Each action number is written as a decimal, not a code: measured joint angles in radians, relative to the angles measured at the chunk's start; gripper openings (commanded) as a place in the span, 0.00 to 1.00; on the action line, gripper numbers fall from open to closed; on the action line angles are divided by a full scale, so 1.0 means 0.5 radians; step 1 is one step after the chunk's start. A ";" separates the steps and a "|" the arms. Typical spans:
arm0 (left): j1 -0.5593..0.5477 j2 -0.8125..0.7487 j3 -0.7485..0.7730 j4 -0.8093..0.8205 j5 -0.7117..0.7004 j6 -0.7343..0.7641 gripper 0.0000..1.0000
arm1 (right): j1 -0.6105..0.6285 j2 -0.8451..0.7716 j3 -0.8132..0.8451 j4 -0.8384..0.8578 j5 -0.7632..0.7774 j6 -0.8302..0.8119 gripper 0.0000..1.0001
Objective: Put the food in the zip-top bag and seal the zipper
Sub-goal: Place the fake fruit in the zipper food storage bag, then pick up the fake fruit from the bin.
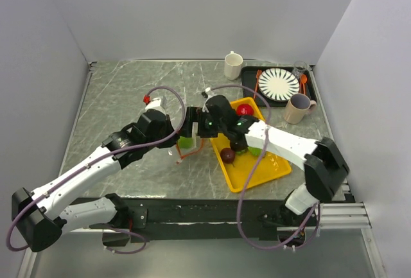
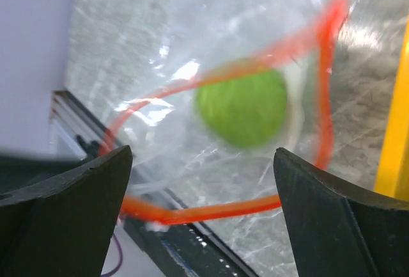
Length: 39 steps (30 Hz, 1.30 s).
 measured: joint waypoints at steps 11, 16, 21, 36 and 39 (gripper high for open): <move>0.000 -0.014 0.034 -0.012 -0.108 -0.035 0.01 | 0.005 -0.525 -0.006 -0.200 0.291 -0.079 1.00; 0.000 -0.010 0.034 -0.013 -0.105 -0.035 0.01 | -0.111 -0.771 -0.148 -0.401 0.546 -0.081 1.00; -0.001 0.035 0.032 0.014 -0.074 -0.035 0.01 | -0.501 -0.840 -0.369 -0.542 0.589 -0.089 1.00; -0.002 0.165 0.011 0.043 0.001 -0.034 0.01 | -0.562 -0.462 -0.580 -0.524 0.181 -0.148 0.91; -0.002 0.166 0.011 0.047 0.002 -0.034 0.01 | -0.539 -0.391 -0.587 -0.501 0.146 -0.140 0.90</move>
